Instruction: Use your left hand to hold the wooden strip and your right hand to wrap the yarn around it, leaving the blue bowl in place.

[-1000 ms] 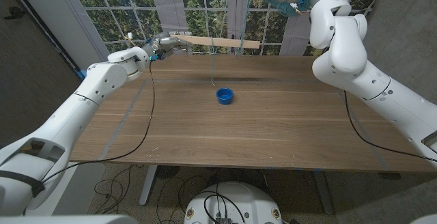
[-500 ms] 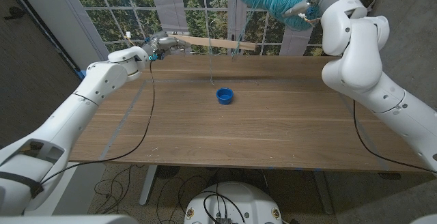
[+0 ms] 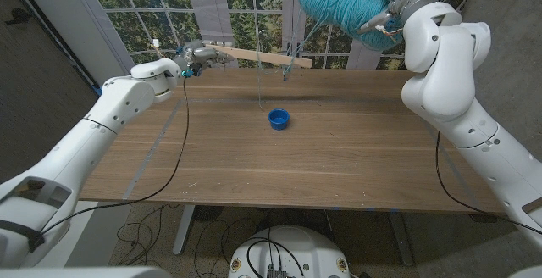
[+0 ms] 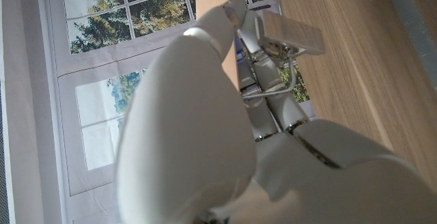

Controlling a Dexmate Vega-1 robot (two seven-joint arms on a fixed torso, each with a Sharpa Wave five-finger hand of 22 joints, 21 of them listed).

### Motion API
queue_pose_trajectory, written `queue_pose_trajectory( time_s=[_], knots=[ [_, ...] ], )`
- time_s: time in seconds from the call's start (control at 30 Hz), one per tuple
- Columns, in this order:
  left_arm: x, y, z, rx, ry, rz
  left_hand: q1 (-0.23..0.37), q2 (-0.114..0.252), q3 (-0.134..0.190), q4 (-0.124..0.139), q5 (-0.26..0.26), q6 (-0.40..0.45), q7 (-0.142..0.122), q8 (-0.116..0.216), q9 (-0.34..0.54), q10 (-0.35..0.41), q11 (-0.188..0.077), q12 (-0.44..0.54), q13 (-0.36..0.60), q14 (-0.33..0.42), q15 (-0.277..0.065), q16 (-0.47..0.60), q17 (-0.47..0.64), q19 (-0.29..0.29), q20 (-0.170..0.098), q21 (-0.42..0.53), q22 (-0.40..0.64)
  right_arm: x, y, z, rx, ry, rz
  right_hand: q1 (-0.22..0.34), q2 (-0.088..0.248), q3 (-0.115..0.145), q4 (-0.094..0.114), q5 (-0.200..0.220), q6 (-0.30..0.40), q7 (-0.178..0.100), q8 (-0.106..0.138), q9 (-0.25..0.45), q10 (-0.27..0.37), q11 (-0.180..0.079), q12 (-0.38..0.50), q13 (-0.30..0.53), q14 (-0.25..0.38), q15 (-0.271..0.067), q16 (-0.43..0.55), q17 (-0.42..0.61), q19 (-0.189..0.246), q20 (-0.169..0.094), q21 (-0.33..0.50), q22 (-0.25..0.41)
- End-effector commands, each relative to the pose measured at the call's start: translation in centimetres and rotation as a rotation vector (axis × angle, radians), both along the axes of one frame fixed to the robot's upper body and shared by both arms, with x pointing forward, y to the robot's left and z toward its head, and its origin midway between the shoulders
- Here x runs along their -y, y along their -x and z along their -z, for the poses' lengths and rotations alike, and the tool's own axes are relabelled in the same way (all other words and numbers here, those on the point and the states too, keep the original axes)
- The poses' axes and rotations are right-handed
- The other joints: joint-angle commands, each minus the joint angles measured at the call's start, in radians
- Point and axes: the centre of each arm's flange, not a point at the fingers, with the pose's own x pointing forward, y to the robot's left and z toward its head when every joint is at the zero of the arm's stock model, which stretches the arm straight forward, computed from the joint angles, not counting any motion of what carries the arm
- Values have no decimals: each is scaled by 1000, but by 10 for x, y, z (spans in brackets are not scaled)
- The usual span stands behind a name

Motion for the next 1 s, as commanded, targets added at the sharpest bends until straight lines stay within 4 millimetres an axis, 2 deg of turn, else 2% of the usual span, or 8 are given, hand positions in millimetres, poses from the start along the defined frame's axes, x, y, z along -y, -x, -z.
queue_pose_trajectory(
  time_s=[0.03,0.4,0.8,1.0],
  knots=[
    [-12,11,11,-12,-30,-79,-11,-3,72,64,12,-1,6,-5,3,6,0,9,6,134,-111,12,7,47,-115,-1,4,7,-25,19,-162,-34,11,257,263,0,1,2,180,-182,6,6,132,-120,-2,4,9,-129,3,5,4,-65,3,2],
    [-25,16,31,-60,-26,-134,-20,-10,77,63,34,2,10,-3,3,13,3,16,18,145,-109,20,17,48,-118,-1,5,8,-53,36,-273,-58,-27,260,264,-2,2,0,177,-176,6,6,133,-116,-7,2,7,-127,1,6,5,-63,5,2],
    [-44,7,68,-147,46,-146,-39,-17,91,66,77,-12,11,-8,2,3,11,16,34,174,-122,26,16,61,-122,6,7,5,-82,56,-340,-64,-61,261,266,-4,5,-4,176,-175,7,7,134,-106,-16,-10,6,-127,0,7,5,-61,6,2],
    [-48,5,79,-170,49,-144,-50,-13,103,68,105,-29,17,-11,2,-11,14,14,44,186,-126,20,5,73,-123,11,7,6,-94,67,-364,-81,-79,263,267,-4,5,-5,176,-174,7,7,132,-103,-20,-12,5,-127,-1,8,6,-60,7,2]
  ],
)
